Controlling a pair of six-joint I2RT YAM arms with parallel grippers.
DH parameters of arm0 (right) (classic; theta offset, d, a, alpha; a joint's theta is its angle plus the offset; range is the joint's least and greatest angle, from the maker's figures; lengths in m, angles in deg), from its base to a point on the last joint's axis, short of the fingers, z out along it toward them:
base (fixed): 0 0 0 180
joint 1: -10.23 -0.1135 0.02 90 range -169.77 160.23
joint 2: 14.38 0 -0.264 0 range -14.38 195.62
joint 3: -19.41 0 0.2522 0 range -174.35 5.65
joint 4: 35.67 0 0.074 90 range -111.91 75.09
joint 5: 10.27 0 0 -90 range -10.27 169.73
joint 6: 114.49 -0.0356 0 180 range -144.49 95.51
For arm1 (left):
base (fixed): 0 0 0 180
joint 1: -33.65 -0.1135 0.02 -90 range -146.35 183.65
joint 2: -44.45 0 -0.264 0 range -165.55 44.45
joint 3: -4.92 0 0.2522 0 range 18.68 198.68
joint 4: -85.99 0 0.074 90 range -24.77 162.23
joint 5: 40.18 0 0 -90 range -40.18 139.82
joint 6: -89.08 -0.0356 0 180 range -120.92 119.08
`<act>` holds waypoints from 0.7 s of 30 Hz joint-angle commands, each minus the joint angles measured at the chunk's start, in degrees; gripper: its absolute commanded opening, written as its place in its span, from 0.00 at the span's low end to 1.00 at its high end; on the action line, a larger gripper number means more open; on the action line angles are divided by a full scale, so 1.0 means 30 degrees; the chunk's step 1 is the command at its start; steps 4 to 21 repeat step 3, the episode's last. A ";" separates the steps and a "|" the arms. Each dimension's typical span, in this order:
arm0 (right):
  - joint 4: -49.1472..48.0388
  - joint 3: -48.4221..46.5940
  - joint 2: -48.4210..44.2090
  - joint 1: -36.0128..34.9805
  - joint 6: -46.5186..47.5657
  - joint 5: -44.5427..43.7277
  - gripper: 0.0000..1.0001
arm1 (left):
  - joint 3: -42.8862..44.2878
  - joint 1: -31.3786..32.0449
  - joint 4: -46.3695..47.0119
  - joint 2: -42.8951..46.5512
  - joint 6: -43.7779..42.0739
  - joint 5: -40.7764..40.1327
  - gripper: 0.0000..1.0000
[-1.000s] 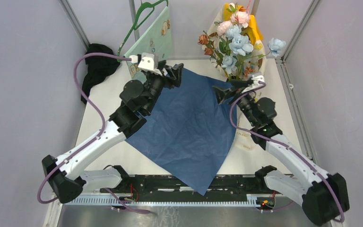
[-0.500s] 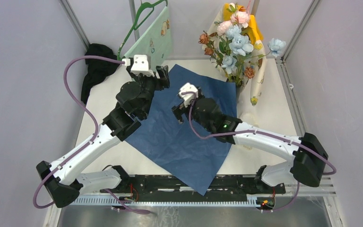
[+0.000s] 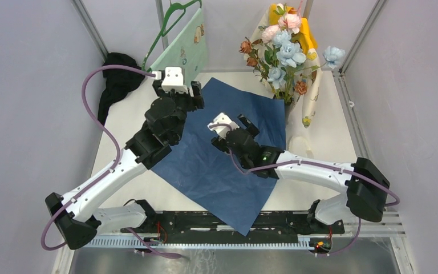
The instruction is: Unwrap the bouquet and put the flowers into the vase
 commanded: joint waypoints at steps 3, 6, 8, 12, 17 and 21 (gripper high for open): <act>-0.0975 0.0295 -0.0629 -0.0140 0.0401 -0.0805 0.98 | 0.0816 -0.0029 0.0327 -0.0079 -0.0220 -0.0627 0.82; -0.0975 0.0295 -0.0629 -0.0140 0.0401 -0.0805 0.98 | 0.0816 -0.0029 0.0327 -0.0079 -0.0220 -0.0627 0.82; -0.0975 0.0295 -0.0629 -0.0140 0.0401 -0.0805 0.98 | 0.0816 -0.0029 0.0327 -0.0079 -0.0220 -0.0627 0.82; -0.0975 0.0295 -0.0629 -0.0140 0.0401 -0.0805 0.98 | 0.0816 -0.0029 0.0327 -0.0079 -0.0220 -0.0627 0.82; -0.0975 0.0295 -0.0629 -0.0140 0.0401 -0.0805 0.98 | 0.0816 -0.0029 0.0327 -0.0079 -0.0220 -0.0627 0.82; -0.0975 0.0295 -0.0629 -0.0140 0.0401 -0.0805 0.98 | 0.0816 -0.0029 0.0327 -0.0079 -0.0220 -0.0627 0.82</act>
